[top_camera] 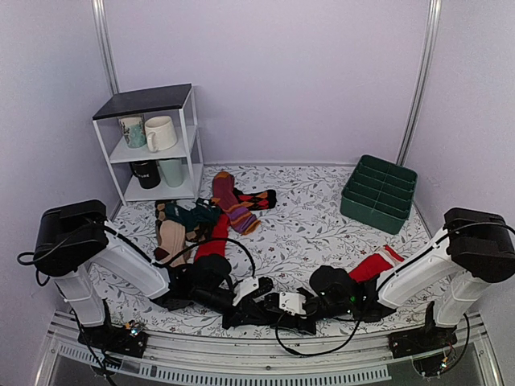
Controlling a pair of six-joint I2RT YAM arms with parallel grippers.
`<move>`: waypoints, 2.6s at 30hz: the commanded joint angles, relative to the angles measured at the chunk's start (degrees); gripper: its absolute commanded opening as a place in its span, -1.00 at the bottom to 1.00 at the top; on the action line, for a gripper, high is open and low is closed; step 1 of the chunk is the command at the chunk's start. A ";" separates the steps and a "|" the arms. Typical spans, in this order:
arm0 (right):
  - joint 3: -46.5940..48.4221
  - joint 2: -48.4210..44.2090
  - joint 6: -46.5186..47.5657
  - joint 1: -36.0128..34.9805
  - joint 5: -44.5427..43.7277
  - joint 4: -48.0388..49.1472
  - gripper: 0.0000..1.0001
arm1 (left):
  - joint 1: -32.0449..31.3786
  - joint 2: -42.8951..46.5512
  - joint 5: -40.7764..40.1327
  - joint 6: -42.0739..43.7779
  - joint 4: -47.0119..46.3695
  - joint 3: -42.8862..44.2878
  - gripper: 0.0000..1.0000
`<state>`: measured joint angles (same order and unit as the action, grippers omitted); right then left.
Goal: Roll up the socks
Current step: Roll the sock at the center of the board.
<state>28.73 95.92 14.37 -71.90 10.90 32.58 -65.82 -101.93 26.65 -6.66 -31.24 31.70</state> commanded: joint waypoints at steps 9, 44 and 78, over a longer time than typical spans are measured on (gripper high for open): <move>-0.78 2.03 -5.58 0.35 -1.76 -6.90 -0.22 | -0.01 -3.01 0.94 0.48 10.39 -3.23 -1.00; 17.68 13.15 -34.41 13.42 27.73 -39.31 -0.80 | -16.23 12.08 -40.35 24.31 -6.41 -10.45 -0.36; 17.85 16.42 -34.46 13.89 30.76 -38.10 -0.79 | -17.76 2.71 -39.58 29.10 -3.84 -5.43 -0.51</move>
<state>48.80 107.98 -19.70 -57.49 45.30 1.98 -82.76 -97.51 -14.72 23.31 -38.33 25.04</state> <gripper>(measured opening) 0.109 0.244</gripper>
